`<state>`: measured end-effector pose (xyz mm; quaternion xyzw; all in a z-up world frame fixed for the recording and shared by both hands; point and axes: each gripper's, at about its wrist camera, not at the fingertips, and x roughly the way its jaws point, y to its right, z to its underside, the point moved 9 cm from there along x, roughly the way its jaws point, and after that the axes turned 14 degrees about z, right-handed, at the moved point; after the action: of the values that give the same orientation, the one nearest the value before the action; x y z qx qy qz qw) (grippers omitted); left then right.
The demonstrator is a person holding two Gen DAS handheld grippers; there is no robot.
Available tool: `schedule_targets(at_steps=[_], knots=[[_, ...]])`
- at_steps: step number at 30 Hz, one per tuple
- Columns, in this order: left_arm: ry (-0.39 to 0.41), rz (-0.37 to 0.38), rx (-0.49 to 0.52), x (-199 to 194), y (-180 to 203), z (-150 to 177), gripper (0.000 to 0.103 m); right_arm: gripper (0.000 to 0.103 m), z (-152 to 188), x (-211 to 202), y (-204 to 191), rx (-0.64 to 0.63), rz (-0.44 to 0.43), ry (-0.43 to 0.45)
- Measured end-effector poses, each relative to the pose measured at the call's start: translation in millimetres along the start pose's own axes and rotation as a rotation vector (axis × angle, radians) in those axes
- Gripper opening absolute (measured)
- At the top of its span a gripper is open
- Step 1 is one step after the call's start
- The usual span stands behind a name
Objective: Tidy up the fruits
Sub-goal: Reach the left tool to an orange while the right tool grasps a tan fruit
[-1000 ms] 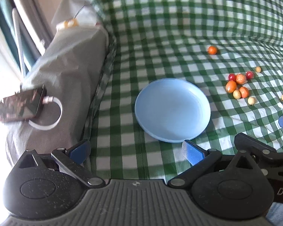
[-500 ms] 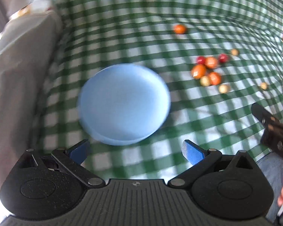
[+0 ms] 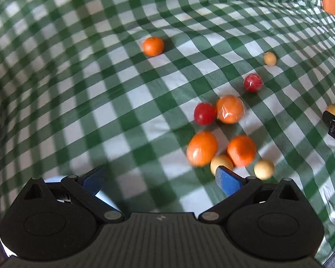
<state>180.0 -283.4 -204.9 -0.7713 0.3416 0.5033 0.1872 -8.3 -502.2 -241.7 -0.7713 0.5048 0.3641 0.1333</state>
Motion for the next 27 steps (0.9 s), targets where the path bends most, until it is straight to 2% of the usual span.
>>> schedule_targets(at_steps=[1,5,7,8,9,10,11,12,13,18,22,25,27], knots=[[-0.002,0.009,0.005,7,-1,-4,0.103,0.072,5,17,-6,0.0,0.005,-0.021],[0.0,0.039,0.031,27,1,-16,0.103,0.071,4,52,-5,0.006,0.026,-0.047],[0.001,0.06,0.027,34,2,-21,0.099,0.072,0,54,-4,0.01,0.028,-0.024],[-0.01,0.084,0.022,37,3,-21,0.09,0.071,-2,56,-5,0.005,0.029,-0.018],[-0.018,0.111,0.011,38,5,-21,0.07,0.07,-4,59,-4,0.003,0.034,-0.011],[-0.03,0.147,-0.002,39,8,-21,0.057,0.061,-7,59,-3,0.003,0.039,0.015],[-0.053,0.181,-0.015,42,11,-19,0.038,0.046,-11,67,-2,-0.006,0.041,0.029],[-0.056,0.179,-0.016,42,11,-18,0.037,0.039,-9,55,-7,-0.024,0.048,0.044],[-0.05,0.174,-0.003,41,12,-18,0.037,0.029,-10,55,-9,-0.038,0.044,0.055],[-0.018,0.139,-0.001,19,11,-17,0.037,0.028,-16,41,-15,-0.061,0.064,0.118],[0.063,0.132,-0.027,-39,2,-12,0.037,0.028,-30,22,-13,-0.04,0.07,0.251],[0.099,0.112,-0.047,-89,-9,10,0.037,0.028,-37,1,-15,-0.078,0.069,0.298],[0.112,0.074,-0.058,-123,-18,35,0.037,0.028,-40,-28,-19,-0.09,0.024,0.319]])
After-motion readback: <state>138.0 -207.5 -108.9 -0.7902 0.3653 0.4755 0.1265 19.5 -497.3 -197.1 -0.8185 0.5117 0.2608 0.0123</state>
